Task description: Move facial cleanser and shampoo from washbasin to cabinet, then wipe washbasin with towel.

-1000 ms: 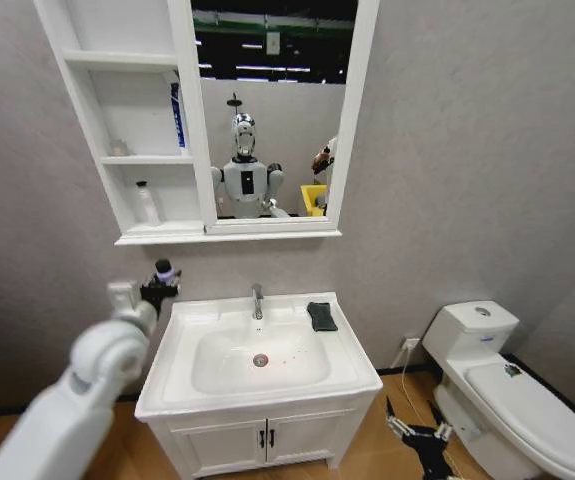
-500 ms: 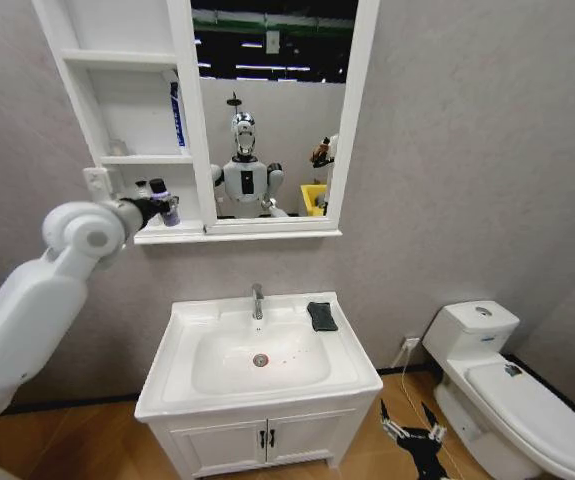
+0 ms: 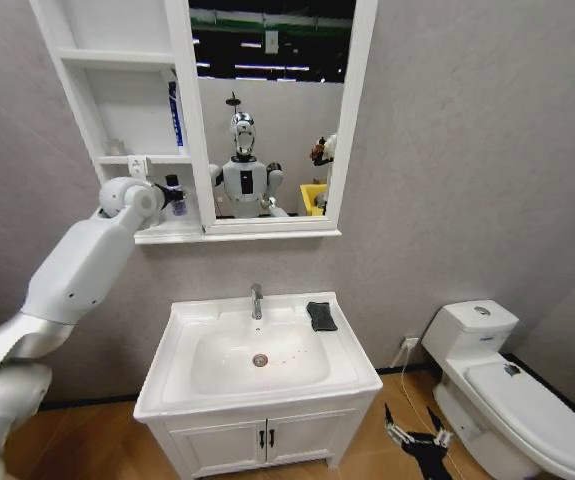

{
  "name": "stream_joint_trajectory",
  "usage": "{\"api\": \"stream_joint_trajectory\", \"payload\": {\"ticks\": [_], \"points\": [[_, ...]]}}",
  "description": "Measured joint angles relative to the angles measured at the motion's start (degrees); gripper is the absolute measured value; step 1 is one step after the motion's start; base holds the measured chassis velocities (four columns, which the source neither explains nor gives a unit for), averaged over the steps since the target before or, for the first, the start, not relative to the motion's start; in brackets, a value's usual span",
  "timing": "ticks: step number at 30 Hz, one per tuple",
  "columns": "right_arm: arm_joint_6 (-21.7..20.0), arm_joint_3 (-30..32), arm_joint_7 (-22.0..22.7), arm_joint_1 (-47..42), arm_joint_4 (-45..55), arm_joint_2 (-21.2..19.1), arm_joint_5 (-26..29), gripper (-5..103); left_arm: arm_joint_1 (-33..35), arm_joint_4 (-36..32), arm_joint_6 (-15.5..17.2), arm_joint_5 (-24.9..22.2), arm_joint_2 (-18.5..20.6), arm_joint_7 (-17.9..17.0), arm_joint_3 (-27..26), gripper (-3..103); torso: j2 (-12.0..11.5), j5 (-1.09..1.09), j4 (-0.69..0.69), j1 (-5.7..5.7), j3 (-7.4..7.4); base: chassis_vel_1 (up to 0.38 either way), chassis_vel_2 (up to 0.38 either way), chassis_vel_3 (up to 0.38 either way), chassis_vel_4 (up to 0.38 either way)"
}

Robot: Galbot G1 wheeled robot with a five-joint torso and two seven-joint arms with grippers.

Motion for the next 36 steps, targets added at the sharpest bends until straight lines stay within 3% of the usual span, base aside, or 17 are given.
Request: {"api": "stream_joint_trajectory", "payload": {"ticks": [6, 7, 9, 10, 16, 19, 24, 31, 36], "points": [[0.36, 0.30, 0.01, -0.13, -0.47, -0.24, 0.43, 100, -0.22, 3.35, -0.31, 2.24, -2.13, 0.25, -0.13, 40, 0.00, 0.00, -0.01, -0.01, 0.00, 0.000, 0.000, 0.000, 0.000], [0.48, 0.29, 0.01, -0.21, -0.66, -0.09, 0.52, 100, -0.20, 3.74, -0.46, 3.41, -2.47, 0.28, -0.17, 50, 0.00, 0.00, -0.01, -0.01, 0.00, 0.000, 0.000, 0.000, 0.000], [0.53, 0.26, 0.01, -0.21, -0.76, -0.02, 0.57, 100, -0.12, 3.79, -0.64, 4.02, -2.49, 0.31, -0.07, 50, 0.00, 0.01, -0.01, -0.01, -0.01, 0.000, 0.000, 0.000, 0.000], [0.61, 0.24, 0.02, -0.12, -0.94, 0.05, 0.59, 100, -0.01, 4.04, -0.74, 4.76, -2.52, 0.36, 0.01, 61, 0.00, 0.00, 0.00, -0.01, -0.01, 0.000, 0.000, 0.000, 0.000], [0.64, 0.30, 0.04, 0.29, -1.03, 0.00, 0.61, 100, -0.04, 5.29, -1.27, 6.17, -2.65, 0.56, -0.14, 78, 0.01, -0.01, 0.00, -0.01, -0.01, 0.000, 0.000, 0.000, 0.000], [0.64, 0.38, 0.04, 0.42, -1.11, -0.07, 0.61, 100, 0.65, 4.44, -1.79, 6.91, -2.52, 0.58, -1.49, 93, 0.01, -0.01, 0.00, -0.01, -0.01, 0.000, 0.000, 0.000, 0.000], [0.64, 0.39, 0.04, 0.37, -1.24, -0.13, 0.61, 100, 1.82, 2.44, -2.95, 8.04, -2.03, 0.51, -3.10, 99, 0.02, 0.00, -0.01, -0.02, -0.01, 0.000, 0.000, 0.000, 0.000], [0.36, 0.53, 0.05, 0.56, -0.14, -0.10, 0.60, 100, 7.22, -6.80, -4.52, 9.73, 0.60, -0.50, -7.95, 100, 0.01, 0.00, -0.03, 0.00, -0.01, 0.000, 0.000, 0.000, 0.000], [-0.17, 0.74, 0.06, 1.16, 1.04, -0.17, 0.63, 100, 17.70, -20.89, -6.68, 8.96, 6.39, -3.40, -13.61, 100, 0.02, -0.03, 0.00, -0.02, -0.02, 0.000, 0.000, 0.000, 0.000]]}}
